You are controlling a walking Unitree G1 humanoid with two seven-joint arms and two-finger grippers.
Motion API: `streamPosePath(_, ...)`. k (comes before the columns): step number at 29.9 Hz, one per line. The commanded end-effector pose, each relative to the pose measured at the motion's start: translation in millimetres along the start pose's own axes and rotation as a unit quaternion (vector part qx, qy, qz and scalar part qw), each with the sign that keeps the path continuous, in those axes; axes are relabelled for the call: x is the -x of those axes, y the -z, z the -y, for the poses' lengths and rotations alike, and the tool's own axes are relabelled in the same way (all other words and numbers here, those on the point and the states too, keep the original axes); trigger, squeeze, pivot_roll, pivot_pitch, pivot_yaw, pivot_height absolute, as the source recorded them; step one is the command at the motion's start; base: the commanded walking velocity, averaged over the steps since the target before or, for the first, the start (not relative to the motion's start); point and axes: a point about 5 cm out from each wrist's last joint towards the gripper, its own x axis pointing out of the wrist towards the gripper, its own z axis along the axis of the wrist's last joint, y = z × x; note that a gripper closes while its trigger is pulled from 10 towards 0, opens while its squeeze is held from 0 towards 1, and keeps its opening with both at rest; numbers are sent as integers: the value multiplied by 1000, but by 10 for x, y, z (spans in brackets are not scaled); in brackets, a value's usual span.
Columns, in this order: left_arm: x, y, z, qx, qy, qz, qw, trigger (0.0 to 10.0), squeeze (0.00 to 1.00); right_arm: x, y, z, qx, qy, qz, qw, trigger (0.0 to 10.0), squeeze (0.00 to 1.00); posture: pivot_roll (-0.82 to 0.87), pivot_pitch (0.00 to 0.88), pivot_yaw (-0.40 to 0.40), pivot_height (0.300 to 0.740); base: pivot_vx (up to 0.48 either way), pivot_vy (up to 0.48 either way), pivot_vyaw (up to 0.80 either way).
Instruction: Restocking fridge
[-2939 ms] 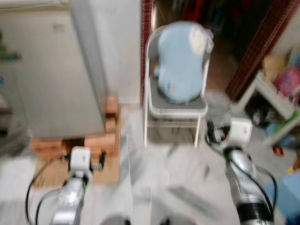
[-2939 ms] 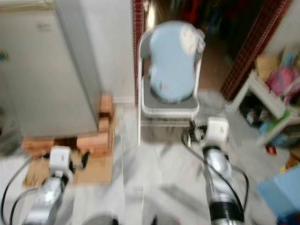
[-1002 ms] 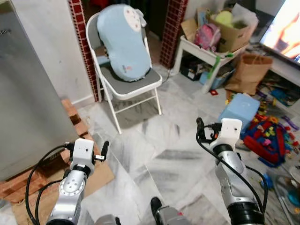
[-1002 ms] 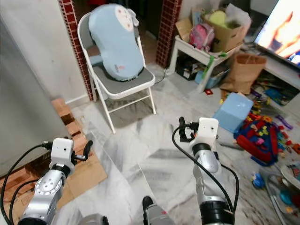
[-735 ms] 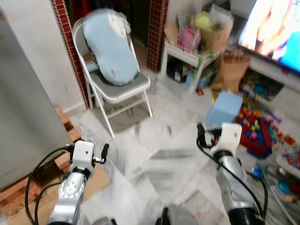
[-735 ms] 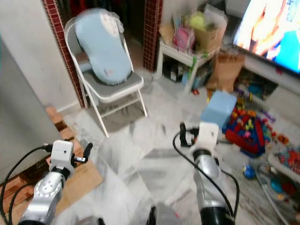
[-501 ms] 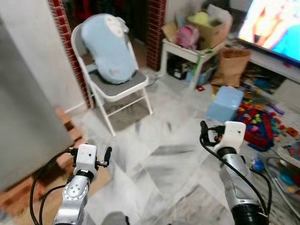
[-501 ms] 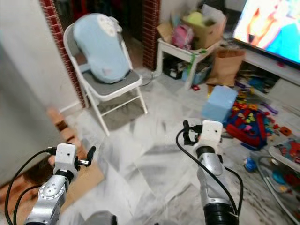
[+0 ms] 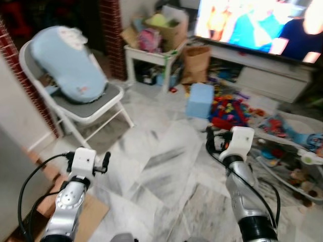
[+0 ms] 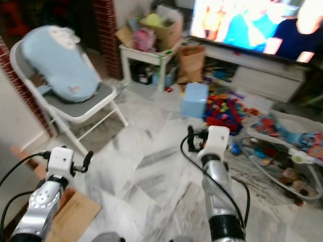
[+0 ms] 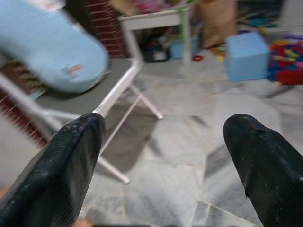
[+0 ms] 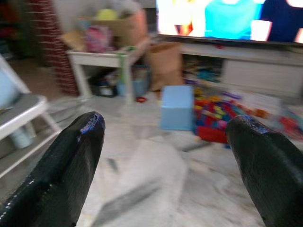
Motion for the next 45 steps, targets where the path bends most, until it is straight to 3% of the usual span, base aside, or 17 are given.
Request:
streamPosePath(1,6,-26,128,2,12,3,1000,10000,0,20,-24,130,2,21,3,1000,10000,0,35,0,-5,740,0,0,-688)
streamPosePath(6,17,-26,195,-2,20,5,1000,10000,0,3,-42,127,4,20,5,1000,10000,0,34,0,-7,740,0,0,-594)
streamPosePath(19,53,-29,187,4,16,-2,1000,10000,0,21,-82,144,7,24,10,1000,10000,0,11,5,10,740,0,125,0)
streamPosePath(26,86,-51,201,3,31,0,1000,10000,0,92,-21,155,8,27,-1,1000,10000,0,1,5,16,740,0,480,-766)
streamPosePath(32,69,-32,233,25,41,-5,999,10000,0,116,6,156,7,31,-6,999,10000,0,-10,0,14,740,0,480,-800)
streamPosePath(45,24,-169,171,50,43,36,997,10000,0,103,6,131,11,28,-7,1000,10000,0,0,0,-5,740,0,0,-800)
